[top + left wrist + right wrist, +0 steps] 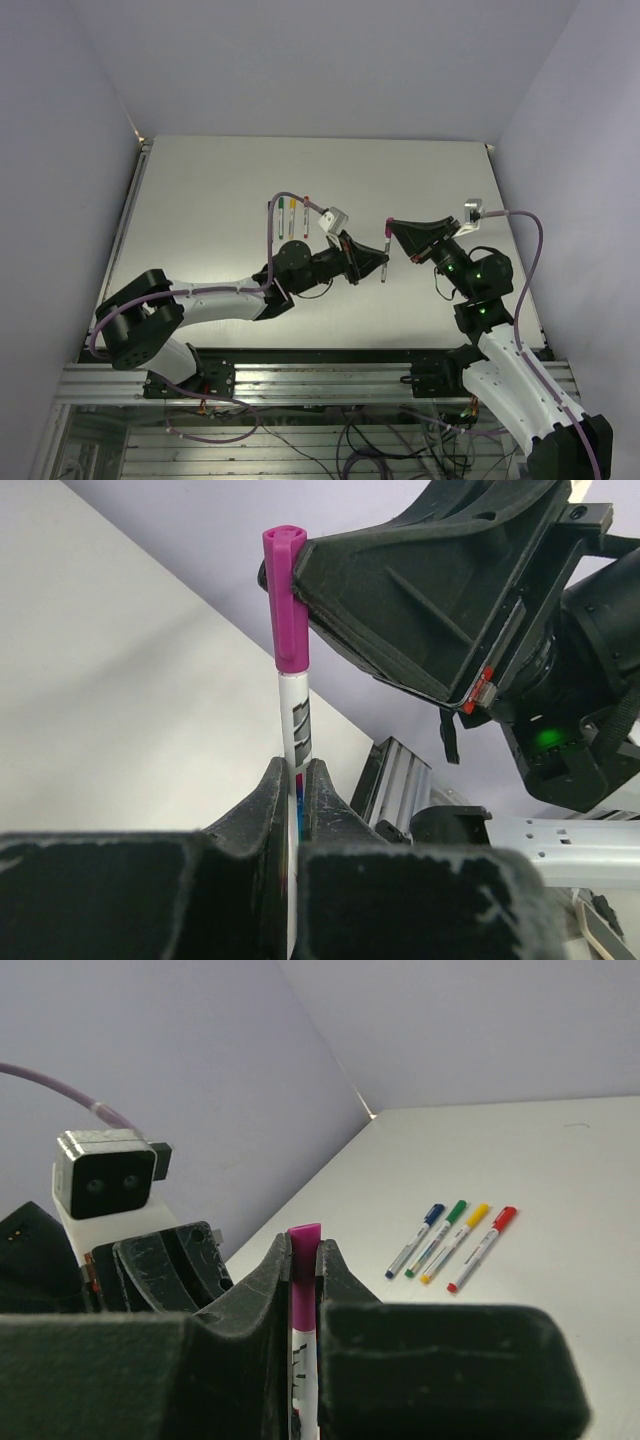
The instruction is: Insert the pens into the pen caps
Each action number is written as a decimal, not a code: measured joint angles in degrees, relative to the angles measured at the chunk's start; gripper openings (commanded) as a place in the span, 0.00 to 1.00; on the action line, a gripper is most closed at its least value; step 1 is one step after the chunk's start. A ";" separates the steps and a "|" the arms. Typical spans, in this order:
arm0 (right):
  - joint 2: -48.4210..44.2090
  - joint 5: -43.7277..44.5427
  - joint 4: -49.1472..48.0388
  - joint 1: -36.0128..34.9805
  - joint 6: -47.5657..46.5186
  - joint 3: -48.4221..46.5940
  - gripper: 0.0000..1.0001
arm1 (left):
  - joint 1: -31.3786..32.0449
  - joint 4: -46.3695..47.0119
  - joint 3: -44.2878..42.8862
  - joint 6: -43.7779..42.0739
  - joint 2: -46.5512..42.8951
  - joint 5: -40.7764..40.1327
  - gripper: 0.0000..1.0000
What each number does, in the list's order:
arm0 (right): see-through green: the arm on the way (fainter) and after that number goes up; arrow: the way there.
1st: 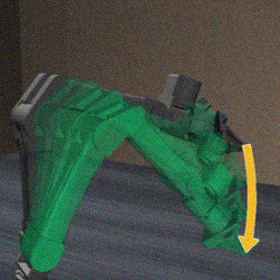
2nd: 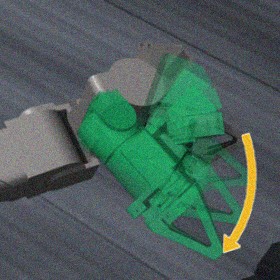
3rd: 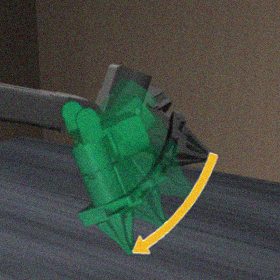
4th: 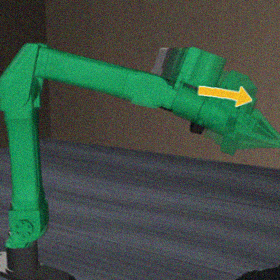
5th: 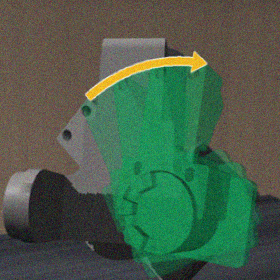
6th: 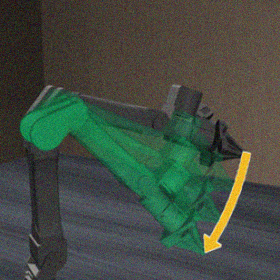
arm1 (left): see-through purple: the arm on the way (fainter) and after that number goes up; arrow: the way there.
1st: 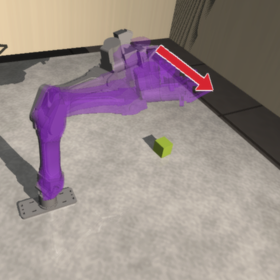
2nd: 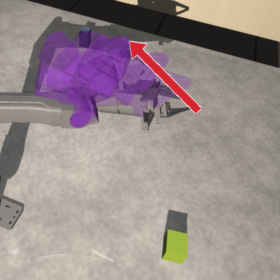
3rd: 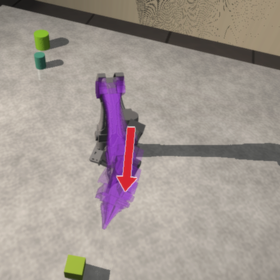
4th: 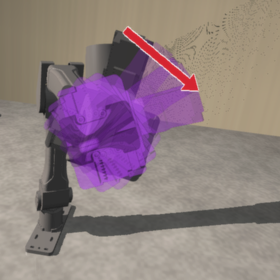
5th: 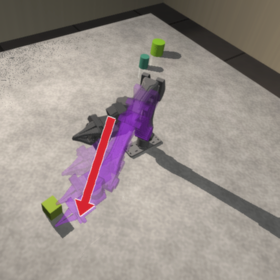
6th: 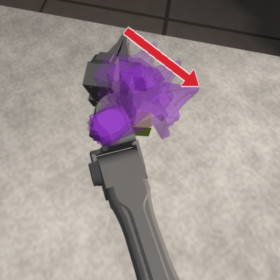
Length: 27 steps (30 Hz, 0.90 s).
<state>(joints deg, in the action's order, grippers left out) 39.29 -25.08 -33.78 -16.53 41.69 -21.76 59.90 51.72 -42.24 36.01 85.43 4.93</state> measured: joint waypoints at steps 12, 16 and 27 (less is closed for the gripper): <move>-0.15 3.28 2.89 -1.11 -2.36 0.74 0.00 | 0.33 -5.79 -1.57 -4.57 -0.02 -2.89 0.07; -0.15 5.22 3.63 -2.38 -3.02 1.18 0.00 | 0.33 -6.75 -1.57 -5.18 -0.07 -3.63 0.07; 0.68 10.10 5.29 -5.70 -5.16 1.01 0.00 | 0.11 -8.79 -1.64 -5.57 -0.11 -4.07 0.07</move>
<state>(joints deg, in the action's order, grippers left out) 39.97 -14.98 -28.49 -22.24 36.53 -20.75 60.01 42.94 -43.88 30.44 85.32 0.86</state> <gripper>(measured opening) 0.043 0.099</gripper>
